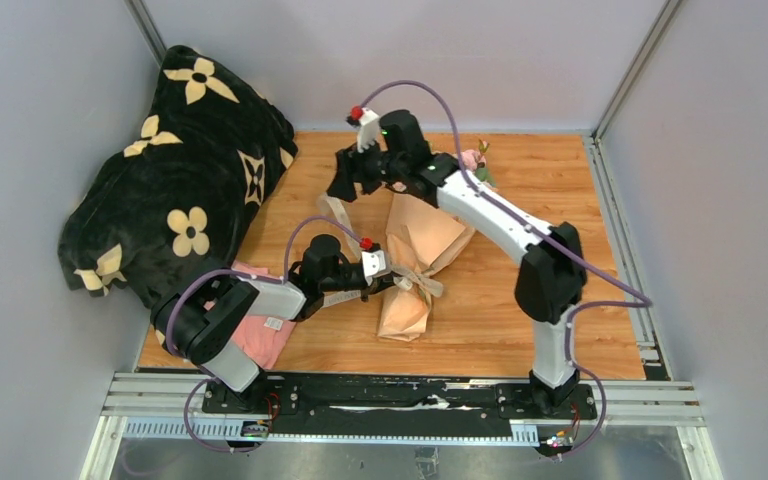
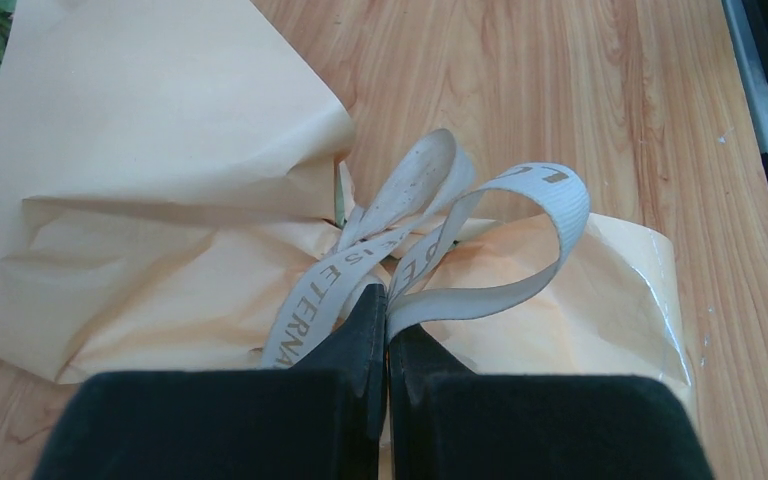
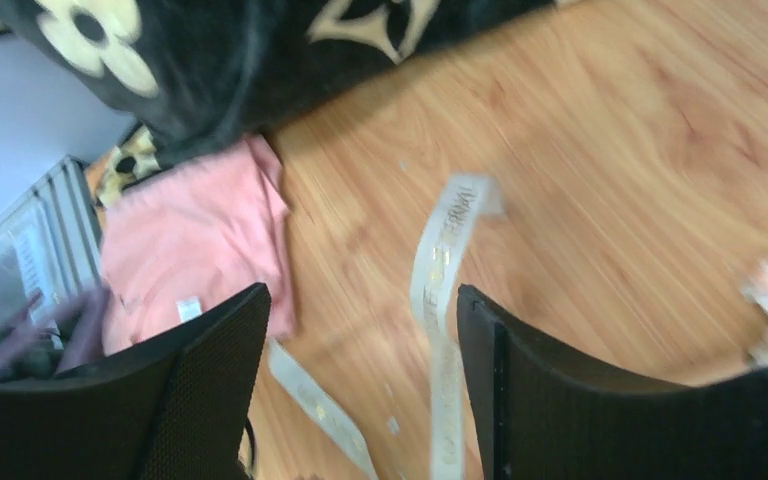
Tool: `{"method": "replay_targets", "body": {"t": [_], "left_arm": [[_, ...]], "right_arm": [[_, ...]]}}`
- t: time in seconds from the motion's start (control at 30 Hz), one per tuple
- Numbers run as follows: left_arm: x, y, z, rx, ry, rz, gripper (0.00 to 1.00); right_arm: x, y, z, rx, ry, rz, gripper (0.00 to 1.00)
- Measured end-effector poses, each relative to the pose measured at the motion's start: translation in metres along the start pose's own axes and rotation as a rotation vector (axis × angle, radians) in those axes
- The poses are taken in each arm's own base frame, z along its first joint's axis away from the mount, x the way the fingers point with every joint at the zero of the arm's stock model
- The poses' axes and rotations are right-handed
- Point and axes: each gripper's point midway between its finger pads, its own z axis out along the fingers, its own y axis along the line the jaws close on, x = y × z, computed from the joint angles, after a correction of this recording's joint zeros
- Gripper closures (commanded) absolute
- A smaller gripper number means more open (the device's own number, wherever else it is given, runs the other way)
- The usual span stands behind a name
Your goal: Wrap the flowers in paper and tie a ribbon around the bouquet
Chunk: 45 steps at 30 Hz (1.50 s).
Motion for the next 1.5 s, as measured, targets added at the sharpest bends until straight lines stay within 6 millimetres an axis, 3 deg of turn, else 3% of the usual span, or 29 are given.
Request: {"method": "replay_targets", "body": {"t": [0.07, 0.17, 0.23, 0.27, 0.33, 0.4, 0.5, 0.57, 0.7, 0.8, 1.0, 1.1, 1.13, 1.17, 1.23, 1.3, 1.4, 1.5], "left_arm": [[0.000, 0.001, -0.001, -0.008, 0.002, -0.004, 1.00], [0.000, 0.003, -0.002, -0.026, 0.003, -0.015, 1.00], [0.001, 0.003, -0.002, -0.033, 0.004, -0.022, 1.00], [0.001, 0.004, -0.002, -0.036, 0.005, -0.024, 1.00], [0.001, 0.004, -0.002, -0.038, 0.004, -0.025, 1.00], [0.004, 0.003, -0.003, -0.040, 0.012, -0.029, 1.00], [0.005, 0.004, -0.003, -0.048, 0.016, -0.027, 1.00], [0.005, 0.004, -0.003, -0.050, 0.017, -0.027, 1.00], [0.003, 0.004, -0.004, -0.049, 0.014, -0.025, 1.00], [0.003, 0.004, -0.004, -0.049, 0.015, -0.024, 1.00], [0.005, 0.003, -0.004, -0.048, 0.021, -0.031, 1.00], [0.006, 0.003, -0.004, -0.047, 0.024, -0.033, 1.00], [0.006, 0.002, -0.004, -0.046, 0.024, -0.034, 0.88], [0.006, 0.003, -0.004, -0.046, 0.024, -0.034, 0.55], [0.005, 0.003, -0.003, -0.046, 0.025, -0.045, 0.19], [0.004, 0.003, -0.003, -0.049, 0.034, -0.101, 0.11], [-0.006, 0.011, -0.008, -0.068, 0.055, -0.178, 0.10], [-0.030, 0.043, -0.025, -0.142, 0.080, -0.332, 0.21]], "right_arm": [[0.009, -0.012, -0.023, 0.018, 0.006, -0.001, 0.30], [0.027, -0.023, -0.083, 0.033, -0.019, -0.053, 0.32], [0.046, -0.009, -0.122, -0.010, -0.078, -0.154, 0.31], [0.063, 0.008, -0.135, -0.058, -0.097, -0.207, 0.30], [0.096, 0.033, -0.146, -0.131, -0.115, -0.280, 0.29], [0.128, 0.045, -0.152, -0.166, -0.121, -0.332, 0.29], [0.179, 0.050, -0.147, -0.198, -0.056, -0.333, 0.29], [0.193, 0.047, -0.145, -0.193, -0.035, -0.324, 0.31], [0.194, 0.041, -0.139, -0.182, -0.048, -0.331, 0.39], [0.196, 0.039, -0.134, -0.180, -0.046, -0.328, 0.54], [0.205, 0.031, -0.126, -0.163, 0.001, -0.294, 0.93], [0.199, 0.030, -0.126, -0.151, 0.003, -0.297, 1.00], [0.199, 0.030, -0.127, -0.147, 0.003, -0.296, 1.00], [0.199, 0.029, -0.127, -0.140, 0.007, -0.293, 1.00], [0.200, 0.027, -0.129, -0.126, 0.019, -0.285, 1.00], [0.199, 0.024, -0.129, -0.103, 0.031, -0.274, 1.00], [0.200, 0.019, -0.130, -0.073, 0.044, -0.256, 1.00], [0.198, 0.013, -0.130, -0.035, 0.042, -0.244, 1.00]]}}
